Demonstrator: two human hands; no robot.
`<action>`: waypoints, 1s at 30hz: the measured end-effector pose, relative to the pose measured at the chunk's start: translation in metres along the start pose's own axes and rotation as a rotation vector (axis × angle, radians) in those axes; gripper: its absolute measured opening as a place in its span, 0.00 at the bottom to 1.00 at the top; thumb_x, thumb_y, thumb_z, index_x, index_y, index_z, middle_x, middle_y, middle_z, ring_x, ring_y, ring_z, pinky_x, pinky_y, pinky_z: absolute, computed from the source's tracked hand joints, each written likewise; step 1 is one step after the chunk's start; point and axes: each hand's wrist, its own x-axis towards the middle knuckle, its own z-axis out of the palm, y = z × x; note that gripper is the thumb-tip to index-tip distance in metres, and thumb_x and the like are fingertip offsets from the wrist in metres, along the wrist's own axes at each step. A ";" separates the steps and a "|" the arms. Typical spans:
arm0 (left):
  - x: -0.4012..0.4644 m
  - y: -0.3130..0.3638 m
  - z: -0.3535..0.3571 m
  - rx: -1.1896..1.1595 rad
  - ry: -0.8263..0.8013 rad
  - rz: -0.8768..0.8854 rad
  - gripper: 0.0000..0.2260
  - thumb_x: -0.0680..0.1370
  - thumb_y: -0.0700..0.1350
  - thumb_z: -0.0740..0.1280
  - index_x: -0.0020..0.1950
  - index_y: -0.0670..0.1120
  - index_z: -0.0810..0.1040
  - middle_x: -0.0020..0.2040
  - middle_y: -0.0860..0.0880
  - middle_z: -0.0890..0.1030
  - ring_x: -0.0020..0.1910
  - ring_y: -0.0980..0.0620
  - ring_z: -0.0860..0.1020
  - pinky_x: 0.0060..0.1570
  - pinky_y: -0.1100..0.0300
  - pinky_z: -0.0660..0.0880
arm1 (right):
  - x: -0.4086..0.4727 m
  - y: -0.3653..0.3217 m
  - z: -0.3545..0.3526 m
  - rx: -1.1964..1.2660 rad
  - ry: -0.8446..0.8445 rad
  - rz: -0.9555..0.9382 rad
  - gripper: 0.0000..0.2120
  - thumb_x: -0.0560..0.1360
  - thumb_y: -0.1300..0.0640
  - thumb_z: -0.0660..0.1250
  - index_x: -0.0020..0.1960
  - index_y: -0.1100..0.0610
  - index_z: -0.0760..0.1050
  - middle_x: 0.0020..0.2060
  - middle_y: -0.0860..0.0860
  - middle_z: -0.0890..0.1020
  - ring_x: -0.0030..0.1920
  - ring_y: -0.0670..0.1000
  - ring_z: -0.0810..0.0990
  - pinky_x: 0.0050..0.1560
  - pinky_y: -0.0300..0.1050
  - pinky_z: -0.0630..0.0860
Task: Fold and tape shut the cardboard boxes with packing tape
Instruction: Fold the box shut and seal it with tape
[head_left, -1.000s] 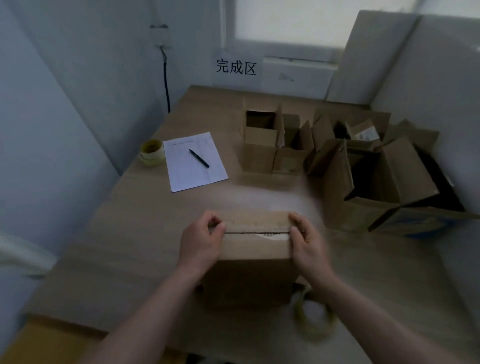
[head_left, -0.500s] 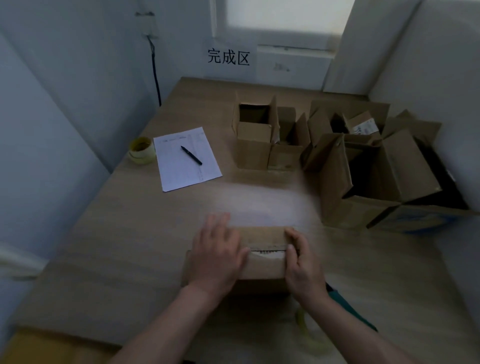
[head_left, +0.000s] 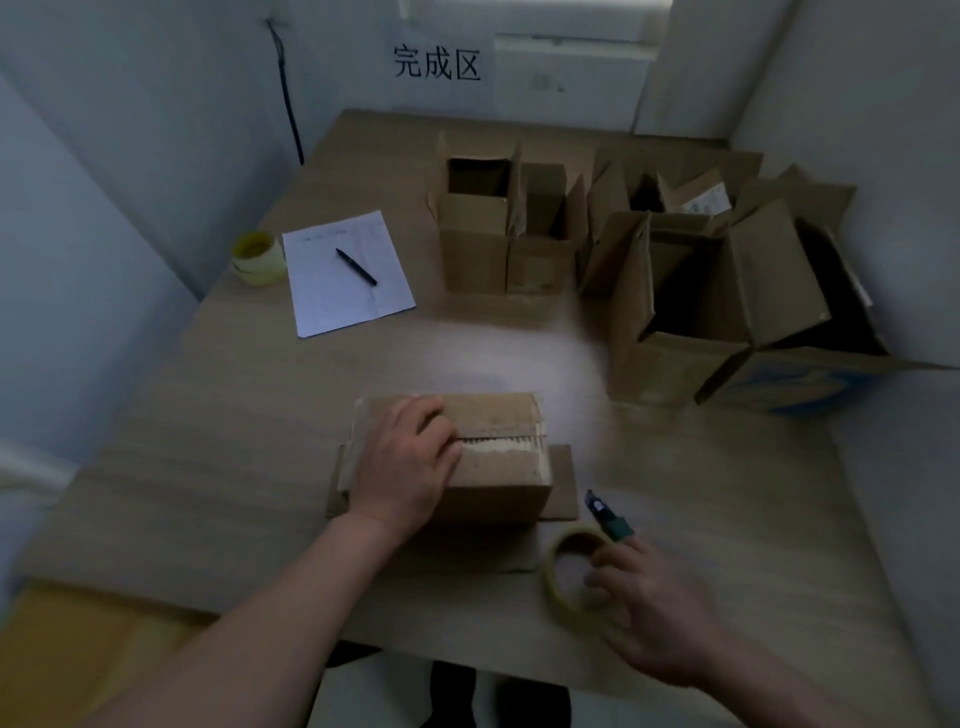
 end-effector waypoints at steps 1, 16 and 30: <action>0.000 0.001 0.000 -0.001 -0.002 -0.002 0.06 0.78 0.48 0.67 0.50 0.46 0.79 0.62 0.46 0.76 0.65 0.44 0.70 0.65 0.48 0.69 | -0.004 0.002 0.007 -0.078 -0.064 -0.041 0.10 0.66 0.42 0.69 0.46 0.44 0.79 0.48 0.40 0.78 0.47 0.46 0.76 0.40 0.40 0.75; 0.000 -0.002 0.001 -0.055 0.023 -0.043 0.11 0.77 0.50 0.69 0.57 0.48 0.81 0.63 0.48 0.76 0.65 0.46 0.70 0.64 0.49 0.70 | 0.070 -0.046 -0.103 1.076 0.538 0.114 0.08 0.71 0.62 0.59 0.36 0.67 0.70 0.30 0.59 0.73 0.33 0.60 0.71 0.33 0.50 0.67; 0.029 -0.009 -0.041 -0.812 -0.055 -0.278 0.16 0.77 0.49 0.65 0.64 0.48 0.78 0.63 0.54 0.75 0.64 0.59 0.73 0.64 0.66 0.69 | 0.158 -0.077 -0.060 0.848 0.459 0.084 0.14 0.72 0.43 0.64 0.35 0.52 0.72 0.29 0.51 0.70 0.31 0.53 0.69 0.32 0.57 0.66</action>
